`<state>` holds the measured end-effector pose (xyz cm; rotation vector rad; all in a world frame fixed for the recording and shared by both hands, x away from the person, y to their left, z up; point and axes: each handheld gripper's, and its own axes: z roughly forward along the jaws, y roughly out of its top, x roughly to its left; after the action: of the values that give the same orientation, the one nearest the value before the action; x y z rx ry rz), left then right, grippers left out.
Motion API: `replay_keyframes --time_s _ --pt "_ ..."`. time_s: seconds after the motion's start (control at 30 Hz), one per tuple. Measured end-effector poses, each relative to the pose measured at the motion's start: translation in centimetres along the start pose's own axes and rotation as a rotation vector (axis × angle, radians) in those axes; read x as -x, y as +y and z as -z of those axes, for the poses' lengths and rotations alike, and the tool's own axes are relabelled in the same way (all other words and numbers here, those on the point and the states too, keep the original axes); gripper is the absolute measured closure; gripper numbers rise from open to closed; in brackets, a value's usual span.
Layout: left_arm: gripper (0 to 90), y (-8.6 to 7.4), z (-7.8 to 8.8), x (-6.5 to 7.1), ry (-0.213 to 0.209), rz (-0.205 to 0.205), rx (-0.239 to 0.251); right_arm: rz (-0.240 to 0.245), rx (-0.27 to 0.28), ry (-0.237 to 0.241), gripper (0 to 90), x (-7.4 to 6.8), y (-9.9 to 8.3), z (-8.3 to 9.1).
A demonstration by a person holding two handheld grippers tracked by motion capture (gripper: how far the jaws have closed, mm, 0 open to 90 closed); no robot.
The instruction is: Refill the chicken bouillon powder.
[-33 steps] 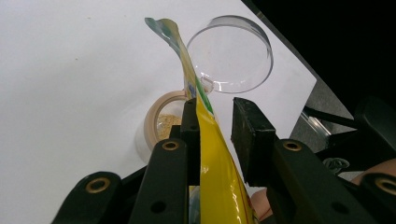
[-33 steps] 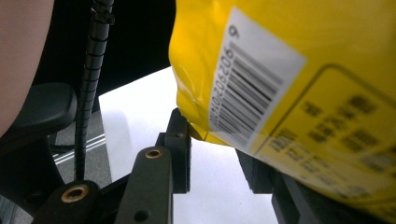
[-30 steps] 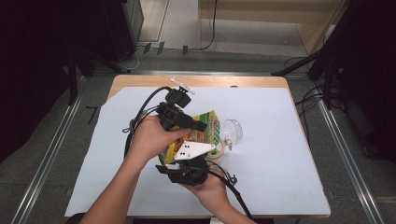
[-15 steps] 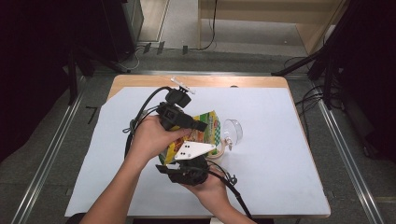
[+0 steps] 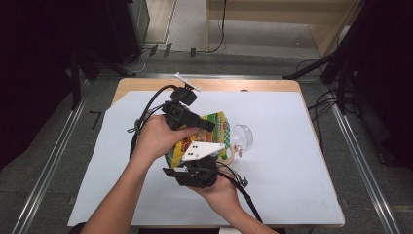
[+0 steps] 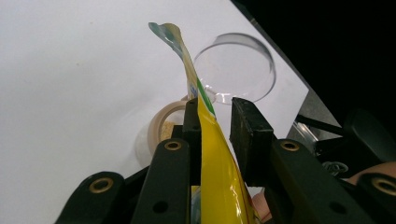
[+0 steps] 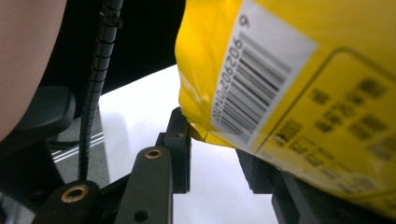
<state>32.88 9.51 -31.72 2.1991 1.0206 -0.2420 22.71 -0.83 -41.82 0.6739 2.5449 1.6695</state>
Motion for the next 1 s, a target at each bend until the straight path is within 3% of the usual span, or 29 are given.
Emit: replay_keyframes --time_s 0.2,0.4,1.0 --pt "76.8 -0.4 -0.4 -0.1 0.0 0.01 -0.002 -0.02 -0.01 0.015 68.5 -0.1 -0.6 -0.2" --pt "76.4 -0.7 -0.2 0.8 0.037 -0.017 -0.003 -0.009 -0.008 0.018 68.7 -0.2 -0.8 -0.2" --pt "76.5 -0.7 -0.1 0.8 0.042 -0.021 -0.003 -0.012 -0.001 0.022 68.8 -0.3 -0.8 -0.3"
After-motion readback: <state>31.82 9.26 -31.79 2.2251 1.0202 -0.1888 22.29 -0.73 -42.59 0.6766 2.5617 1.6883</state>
